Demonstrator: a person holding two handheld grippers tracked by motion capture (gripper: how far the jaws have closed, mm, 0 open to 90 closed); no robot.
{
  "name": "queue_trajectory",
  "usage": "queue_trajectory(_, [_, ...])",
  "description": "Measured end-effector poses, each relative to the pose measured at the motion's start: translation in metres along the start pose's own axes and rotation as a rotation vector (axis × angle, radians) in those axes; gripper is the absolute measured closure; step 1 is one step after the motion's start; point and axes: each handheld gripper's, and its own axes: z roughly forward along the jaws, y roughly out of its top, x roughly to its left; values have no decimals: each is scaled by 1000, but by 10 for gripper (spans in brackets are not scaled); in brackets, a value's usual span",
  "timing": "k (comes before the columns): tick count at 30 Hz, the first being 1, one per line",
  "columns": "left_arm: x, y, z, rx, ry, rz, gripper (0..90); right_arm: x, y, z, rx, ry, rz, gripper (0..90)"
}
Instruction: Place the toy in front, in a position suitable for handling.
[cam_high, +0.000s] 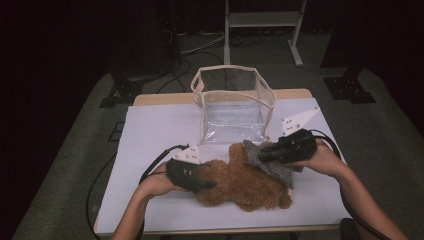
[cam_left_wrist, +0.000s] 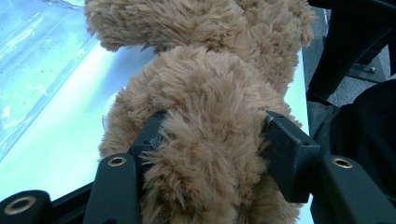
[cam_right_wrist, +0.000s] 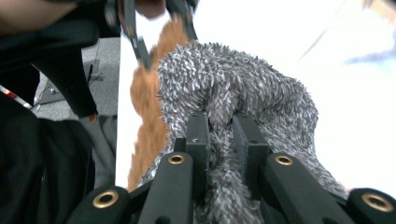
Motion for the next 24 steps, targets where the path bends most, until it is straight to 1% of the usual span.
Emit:
queue_trajectory(1, [-1,0,1,-2,0,0,450,1,7,1,3,-4,-11,775])
queue_trajectory(2, [-1,0,1,2,1,7,450,2,18,4,7,-1,-35,775])
queue_trajectory(3, [-1,0,1,0,0,5,450,2,27,8,13,4,-49,775])
queue_trajectory(6, [-3,0,1,-1,4,19,449,1,48,28,64,19,-86,774])
queue_trajectory(7, [-4,0,1,0,3,22,449,0,52,36,81,31,-84,774])
queue_trajectory(9, [-6,-1,1,-3,0,31,447,-2,56,53,118,45,-94,774])
queue_trajectory(10, [-6,-2,0,-3,-3,33,446,-3,57,64,146,56,-85,774])
queue_trajectory(11, [-7,-2,0,-6,-3,36,446,-4,56,73,172,62,-91,773])
queue_trajectory(12, [-7,-3,0,-11,-6,34,445,-6,54,79,193,63,-91,774])
queue_trajectory(14, [-9,-5,-1,-18,-11,34,444,-11,47,86,215,72,-78,775])
queue_trajectory(15, [-9,-6,-1,-19,-11,34,445,-13,43,86,232,65,-65,775])
queue_trajectory(16, [-9,-6,-1,-21,-11,33,444,-17,38,85,232,63,-53,775])
queue_trajectory(18, [-9,-6,-1,-24,-9,31,444,-21,30,77,218,69,-21,776])
queue_trajectory(21, [-9,-5,0,-22,-3,34,444,-24,18,62,204,53,13,776])
queue_trajectory(22, [-9,-4,1,-22,5,38,445,-23,15,57,203,44,20,776])
queue_trajectory(24, [-9,-3,2,-24,5,37,444,-21,12,48,174,30,17,775])
